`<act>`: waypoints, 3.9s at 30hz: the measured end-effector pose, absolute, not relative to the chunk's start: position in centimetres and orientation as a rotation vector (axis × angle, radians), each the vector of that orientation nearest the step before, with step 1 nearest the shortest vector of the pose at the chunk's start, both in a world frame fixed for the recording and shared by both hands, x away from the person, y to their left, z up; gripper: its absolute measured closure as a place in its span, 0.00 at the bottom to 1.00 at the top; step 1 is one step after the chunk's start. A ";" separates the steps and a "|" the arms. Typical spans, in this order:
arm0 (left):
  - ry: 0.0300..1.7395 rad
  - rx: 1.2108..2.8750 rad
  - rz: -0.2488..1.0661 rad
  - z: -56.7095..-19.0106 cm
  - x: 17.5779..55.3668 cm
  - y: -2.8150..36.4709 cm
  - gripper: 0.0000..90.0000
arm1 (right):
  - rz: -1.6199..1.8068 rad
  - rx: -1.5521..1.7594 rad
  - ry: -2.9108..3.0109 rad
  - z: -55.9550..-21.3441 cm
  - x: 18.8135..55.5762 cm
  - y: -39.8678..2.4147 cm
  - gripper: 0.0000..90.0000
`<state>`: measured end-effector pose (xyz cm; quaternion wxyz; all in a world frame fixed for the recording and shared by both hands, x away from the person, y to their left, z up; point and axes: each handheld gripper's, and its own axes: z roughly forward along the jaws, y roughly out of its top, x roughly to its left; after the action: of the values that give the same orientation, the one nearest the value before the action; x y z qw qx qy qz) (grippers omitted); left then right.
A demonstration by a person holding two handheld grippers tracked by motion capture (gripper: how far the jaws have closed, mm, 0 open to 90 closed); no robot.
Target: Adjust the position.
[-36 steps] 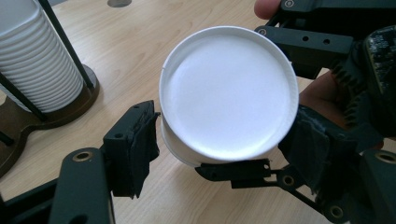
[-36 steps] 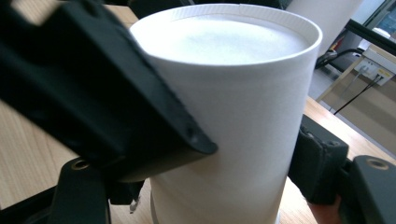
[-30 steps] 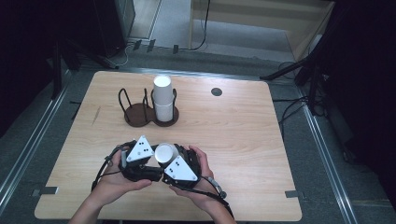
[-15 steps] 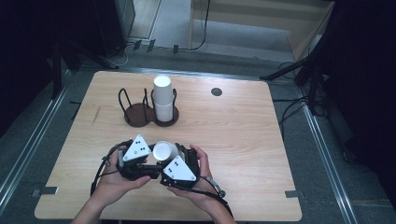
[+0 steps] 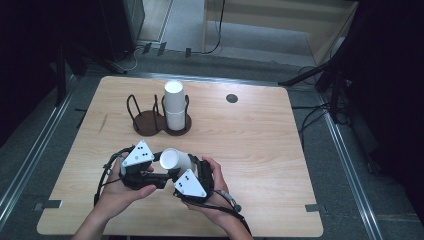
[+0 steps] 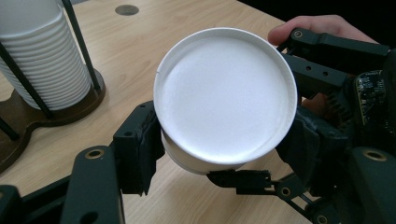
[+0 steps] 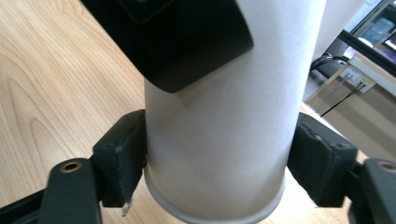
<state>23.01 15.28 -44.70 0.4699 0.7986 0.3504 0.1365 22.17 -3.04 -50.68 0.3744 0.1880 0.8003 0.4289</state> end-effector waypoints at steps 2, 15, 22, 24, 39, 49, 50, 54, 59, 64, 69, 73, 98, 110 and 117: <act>0.877 1.975 0.323 -44.7 23.1 15.1 0.36 | 1.075 0.465 2.037 -50.9 22.1 -3.0 0.31; 0.947 2.004 0.258 -45.1 23.6 14.9 0.26 | 1.063 0.371 2.023 -51.3 21.4 -2.5 0.31; 0.931 2.031 0.271 -45.1 23.5 14.8 0.30 | 1.053 0.330 2.016 -51.5 21.2 -2.4 0.31; 0.924 2.028 0.285 -45.1 23.5 14.9 0.32 | 1.047 0.318 2.025 -51.6 21.3 -2.4 0.27; 0.944 1.812 0.482 -45.0 23.8 17.3 0.37 | 1.126 0.418 1.988 -50.5 21.8 -3.2 0.14; 0.956 1.745 0.572 -45.4 24.0 17.8 0.37 | 1.177 0.506 1.965 -49.8 22.3 -3.8 0.15; 0.963 1.729 0.575 -45.4 24.0 17.9 0.37 | 1.185 0.523 1.959 -49.7 22.4 -3.9 0.15; 0.958 1.679 0.590 -45.8 24.3 18.3 0.36 | 1.182 0.567 1.952 -49.5 22.5 -4.1 0.15; 0.929 1.610 0.565 -46.4 24.6 18.5 0.36 | 1.210 0.632 1.937 -49.1 22.7 -4.2 0.15; 0.899 1.539 0.580 -46.9 24.6 18.2 0.36 | 1.255 0.752 1.896 -48.6 23.0 -4.4 0.14; 0.892 1.473 0.591 -47.7 24.7 18.0 0.36 | 1.349 0.863 1.867 -47.9 23.1 -4.9 0.14; 0.889 1.468 0.602 -47.9 24.7 17.8 0.36 | 1.446 0.948 1.894 -47.5 23.3 -5.2 0.14; 0.839 1.446 0.628 -48.6 24.4 16.1 0.36 | 1.817 1.496 1.657 -45.9 23.5 -6.5 0.20; 0.840 1.438 0.632 -49.0 24.5 15.8 0.36 | 1.992 1.901 1.442 -46.8 23.9 -6.4 0.11; 0.827 1.454 0.629 -49.3 24.5 15.2 0.36 | 2.206 2.224 1.242 -47.9 24.7 -6.9 0.06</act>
<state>24.45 15.20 -49.30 0.6269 0.6339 0.3605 0.2743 24.70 -6.93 -47.91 -0.1136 0.6557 0.3663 0.6504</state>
